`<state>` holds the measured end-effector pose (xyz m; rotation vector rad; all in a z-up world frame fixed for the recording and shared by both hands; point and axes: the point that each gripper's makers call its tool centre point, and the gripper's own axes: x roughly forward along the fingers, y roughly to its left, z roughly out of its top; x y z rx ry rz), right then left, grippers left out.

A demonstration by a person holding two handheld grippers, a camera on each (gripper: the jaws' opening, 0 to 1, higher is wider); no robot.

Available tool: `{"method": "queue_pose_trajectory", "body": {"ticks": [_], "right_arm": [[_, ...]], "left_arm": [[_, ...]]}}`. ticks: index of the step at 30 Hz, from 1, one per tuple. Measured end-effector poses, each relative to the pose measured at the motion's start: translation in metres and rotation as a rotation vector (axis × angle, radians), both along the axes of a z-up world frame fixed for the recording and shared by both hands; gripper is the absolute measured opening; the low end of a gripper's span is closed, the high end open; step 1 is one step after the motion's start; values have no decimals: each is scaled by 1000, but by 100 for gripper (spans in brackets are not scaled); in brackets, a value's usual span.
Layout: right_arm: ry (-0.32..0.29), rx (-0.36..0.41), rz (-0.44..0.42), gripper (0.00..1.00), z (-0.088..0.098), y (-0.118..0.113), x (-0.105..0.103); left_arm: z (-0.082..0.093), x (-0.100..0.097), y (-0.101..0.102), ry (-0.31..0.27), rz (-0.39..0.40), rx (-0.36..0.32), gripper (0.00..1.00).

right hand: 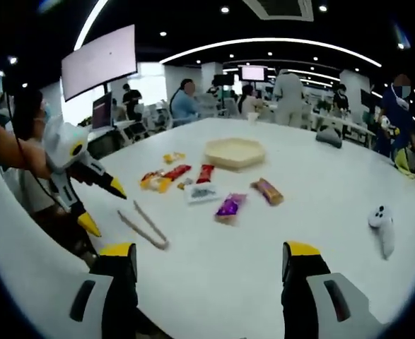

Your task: Place the target food into the container with the food tongs after gripping and lifting it, then release it inside without dropping or visibly crushing the food.

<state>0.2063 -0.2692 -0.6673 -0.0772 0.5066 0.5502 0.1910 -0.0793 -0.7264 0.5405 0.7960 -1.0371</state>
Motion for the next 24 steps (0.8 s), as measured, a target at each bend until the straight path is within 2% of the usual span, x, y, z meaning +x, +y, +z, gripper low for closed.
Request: {"method": "queue_pose_trajectory", "body": {"ticks": [3, 6, 10, 12, 13, 14, 15, 16, 17, 18, 19, 20, 22, 23, 24], "right_arm": [[19, -12, -11, 85, -7, -2, 2], [35, -4, 1, 85, -7, 2, 0], [50, -32, 13, 84, -7, 5, 3], [49, -23, -6, 84, -5, 5, 8], [75, -28, -35, 84, -4, 4, 9], [78, -36, -51, 84, 0, 4, 10], [40, 7, -80, 84, 11, 8, 15], [28, 48, -92, 84, 16, 14, 17], [52, 44, -78, 84, 12, 18, 16], [59, 29, -70, 84, 10, 20, 16], [58, -22, -74, 84, 7, 19, 17], [51, -21, -86, 83, 9, 19, 19], [42, 10, -120, 84, 16, 19, 22], [37, 3, -129, 84, 18, 17, 23], [33, -6, -136, 84, 19, 16, 24]], "left_arm": [[-2, 4, 5, 8, 11, -1, 55], [-4, 7, 10, 0, 9, -4, 48], [-13, 7, 15, 48, 31, -5, 43], [-13, 9, 14, 39, 2, -33, 35], [-14, 9, 16, 44, -4, -46, 30], [-14, 5, 15, 81, -14, -51, 23], [-13, 1, 11, 116, -35, -77, 18], [-12, 4, 9, 106, -54, -94, 15], [-14, 7, 10, 95, -60, -86, 13], [-16, 12, 12, 84, -56, -69, 14], [-17, 18, 14, 67, -49, -60, 17], [-16, 21, 13, 61, -53, -64, 22], [-13, 31, 11, 4, -92, -75, 25], [-13, 32, 11, 10, -94, -74, 26], [-16, 32, 11, 41, -100, -66, 26]]}}
